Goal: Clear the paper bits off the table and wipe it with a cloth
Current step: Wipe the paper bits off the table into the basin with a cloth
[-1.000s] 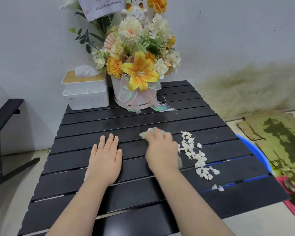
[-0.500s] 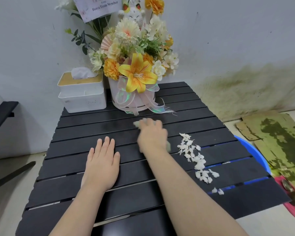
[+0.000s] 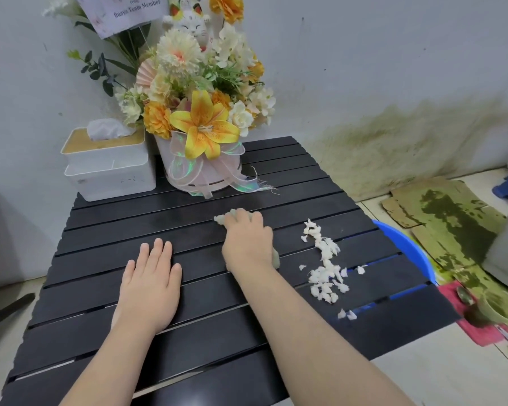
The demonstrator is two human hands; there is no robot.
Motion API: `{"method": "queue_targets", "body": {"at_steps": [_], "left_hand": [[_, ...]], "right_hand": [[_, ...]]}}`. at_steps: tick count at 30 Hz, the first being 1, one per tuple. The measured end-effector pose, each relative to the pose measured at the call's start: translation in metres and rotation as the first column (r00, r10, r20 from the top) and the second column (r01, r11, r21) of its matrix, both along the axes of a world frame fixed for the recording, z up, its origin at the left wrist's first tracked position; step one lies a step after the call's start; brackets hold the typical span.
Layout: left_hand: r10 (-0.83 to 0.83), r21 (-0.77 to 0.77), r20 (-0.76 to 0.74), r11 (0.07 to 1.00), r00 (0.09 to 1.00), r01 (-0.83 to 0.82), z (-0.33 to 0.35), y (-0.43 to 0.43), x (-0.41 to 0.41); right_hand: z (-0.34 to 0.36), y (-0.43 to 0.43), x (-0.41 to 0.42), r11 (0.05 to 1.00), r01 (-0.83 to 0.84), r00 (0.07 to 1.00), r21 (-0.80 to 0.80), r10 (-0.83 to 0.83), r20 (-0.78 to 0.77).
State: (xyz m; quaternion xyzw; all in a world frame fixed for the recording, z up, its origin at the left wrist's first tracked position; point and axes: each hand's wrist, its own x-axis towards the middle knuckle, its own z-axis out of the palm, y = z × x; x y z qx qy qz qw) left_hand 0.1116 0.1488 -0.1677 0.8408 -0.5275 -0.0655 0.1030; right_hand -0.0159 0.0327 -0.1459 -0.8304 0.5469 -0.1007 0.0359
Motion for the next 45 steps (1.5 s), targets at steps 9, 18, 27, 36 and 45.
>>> {"method": "queue_targets", "body": {"at_steps": [9,18,27,36,45], "left_hand": [[-0.018,-0.085,-0.026,0.996,1.000,0.016,0.024,0.006,-0.020],[-0.046,-0.030,0.027,0.998,0.999,0.047,0.010,0.035,-0.143],[-0.048,-0.007,0.032,0.999,0.998,0.048,0.009,0.033,-0.139],[-0.056,0.013,0.037,0.998,0.998,0.055,0.009,0.034,-0.139],[-0.094,-0.056,-0.031,0.994,0.995,0.092,0.020,0.013,-0.169]], "right_hand": [[0.040,-0.004,-0.111,0.986,-0.037,0.997,-0.162,0.046,0.054],[0.009,0.072,-0.148,0.938,-0.304,0.953,-0.169,0.302,-0.036],[0.031,0.025,-0.161,0.930,-0.311,0.945,-0.195,0.325,0.044],[0.011,0.038,-0.188,0.940,-0.337,0.941,-0.057,0.336,-0.025],[0.019,0.079,-0.227,0.804,-0.566,0.820,-0.183,0.572,-0.019]]}}
